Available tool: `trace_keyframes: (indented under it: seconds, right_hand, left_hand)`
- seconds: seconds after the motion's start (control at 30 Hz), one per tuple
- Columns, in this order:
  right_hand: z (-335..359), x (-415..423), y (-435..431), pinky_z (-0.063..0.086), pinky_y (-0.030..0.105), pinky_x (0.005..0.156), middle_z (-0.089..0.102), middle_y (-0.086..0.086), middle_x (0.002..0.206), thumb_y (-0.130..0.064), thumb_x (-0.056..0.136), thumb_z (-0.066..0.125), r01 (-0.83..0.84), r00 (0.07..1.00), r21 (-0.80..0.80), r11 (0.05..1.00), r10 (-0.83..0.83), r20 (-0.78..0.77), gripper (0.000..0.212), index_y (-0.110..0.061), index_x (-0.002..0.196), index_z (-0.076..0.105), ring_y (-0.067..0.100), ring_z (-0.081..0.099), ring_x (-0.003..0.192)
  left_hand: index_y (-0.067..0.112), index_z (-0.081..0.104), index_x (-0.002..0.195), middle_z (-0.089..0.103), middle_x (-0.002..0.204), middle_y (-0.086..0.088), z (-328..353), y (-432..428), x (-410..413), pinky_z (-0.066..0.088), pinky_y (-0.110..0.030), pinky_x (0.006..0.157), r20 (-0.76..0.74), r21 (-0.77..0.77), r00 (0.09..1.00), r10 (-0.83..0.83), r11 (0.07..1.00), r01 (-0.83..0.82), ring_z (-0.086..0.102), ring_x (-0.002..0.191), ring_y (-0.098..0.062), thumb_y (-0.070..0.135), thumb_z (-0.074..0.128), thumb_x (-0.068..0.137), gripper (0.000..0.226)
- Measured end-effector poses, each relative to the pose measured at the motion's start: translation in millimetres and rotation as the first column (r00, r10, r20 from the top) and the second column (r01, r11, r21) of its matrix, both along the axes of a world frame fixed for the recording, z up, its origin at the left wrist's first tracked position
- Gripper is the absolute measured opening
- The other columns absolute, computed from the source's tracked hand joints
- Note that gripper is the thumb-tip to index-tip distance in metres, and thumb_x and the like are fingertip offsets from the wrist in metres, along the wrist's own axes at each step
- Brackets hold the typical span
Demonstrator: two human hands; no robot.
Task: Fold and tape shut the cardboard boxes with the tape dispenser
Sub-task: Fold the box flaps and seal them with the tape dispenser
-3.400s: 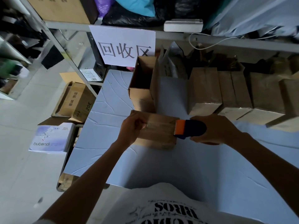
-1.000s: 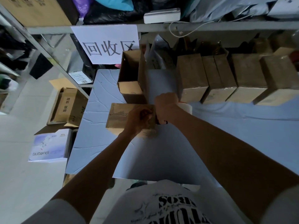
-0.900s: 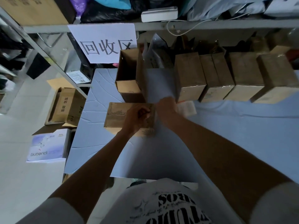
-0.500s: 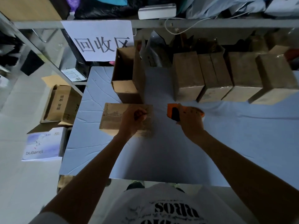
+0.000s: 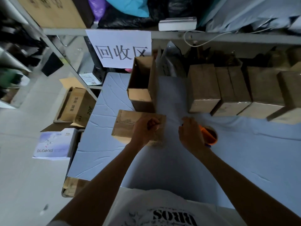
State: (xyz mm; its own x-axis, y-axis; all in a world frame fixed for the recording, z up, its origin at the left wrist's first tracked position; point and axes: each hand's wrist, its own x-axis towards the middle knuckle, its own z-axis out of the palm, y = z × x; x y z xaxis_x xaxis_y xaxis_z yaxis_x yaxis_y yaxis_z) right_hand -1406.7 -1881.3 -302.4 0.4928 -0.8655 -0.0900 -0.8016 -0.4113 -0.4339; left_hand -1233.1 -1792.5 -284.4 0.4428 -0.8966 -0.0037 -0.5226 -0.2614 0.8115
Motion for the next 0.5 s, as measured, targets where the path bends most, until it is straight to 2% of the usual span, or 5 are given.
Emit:
trace_keyframes:
  seconds: [0.07,0.13,0.17,0.33,0.5]
  right_hand:
    - [12,24,5,0.046,0.034,0.079,0.057,0.015,0.109,-0.006,0.092,0.048,0.104,0.867,0.514,0.851,-0.331,0.372,0.022,-0.009,0.113,0.053,0.027,0.057,0.093]
    - [19,38,5,0.050,0.033,0.071,0.062,0.015,0.094,-0.007,0.094,0.048,0.078,0.636,0.874,0.479,-0.700,0.326,0.010,-0.009,0.097,0.058,0.026,0.060,0.080]
    - [19,41,4,0.052,0.033,0.070,0.064,0.014,0.090,-0.008,0.094,0.049,0.047,0.609,0.932,0.360,-0.749,0.259,0.012,-0.008,0.092,0.060,0.027,0.062,0.078]
    - [14,34,0,0.054,0.033,0.075,0.070,0.007,0.080,-0.005,0.092,0.054,-0.054,0.574,0.967,0.249,-0.785,0.234,0.011,-0.005,0.090,0.064,0.025,0.066,0.081]
    - [9,29,-6,0.055,0.030,0.072,0.071,0.003,0.075,-0.003,0.089,0.061,-0.064,0.552,0.968,0.242,-0.799,0.236,0.006,-0.005,0.084,0.063,0.021,0.066,0.079]
  left_hand:
    - [0.017,0.067,0.089,0.065,0.092,0.004,1,1,-1,0.054,-0.030,0.080,0.006,-0.019,1.000,-0.007,1.000,0.007,0.060,0.084,-0.009,0.010,0.070,0.081,0.011]
    - [0.017,0.066,0.089,0.065,0.092,0.004,2,1,-1,0.051,-0.023,0.077,0.003,-0.027,1.000,-0.011,1.000,0.012,0.058,0.082,-0.005,0.010,0.070,0.081,0.011]
    - [0.018,0.066,0.088,0.065,0.092,0.004,3,1,-1,0.050,-0.021,0.076,-0.002,-0.028,1.000,-0.010,1.000,0.010,0.058,0.082,-0.005,0.010,0.070,0.081,0.012]
    - [0.016,0.066,0.088,0.063,0.092,0.005,4,-1,2,0.042,-0.006,0.072,0.009,-0.031,1.000,-0.003,1.000,0.003,0.055,0.078,-0.001,0.009,0.070,0.081,0.011]
    - [0.017,0.066,0.088,0.061,0.092,0.010,-1,0,4,0.039,-0.003,0.074,0.049,-0.040,0.999,-0.022,0.999,0.024,0.052,0.079,0.007,0.012,0.070,0.082,0.009]
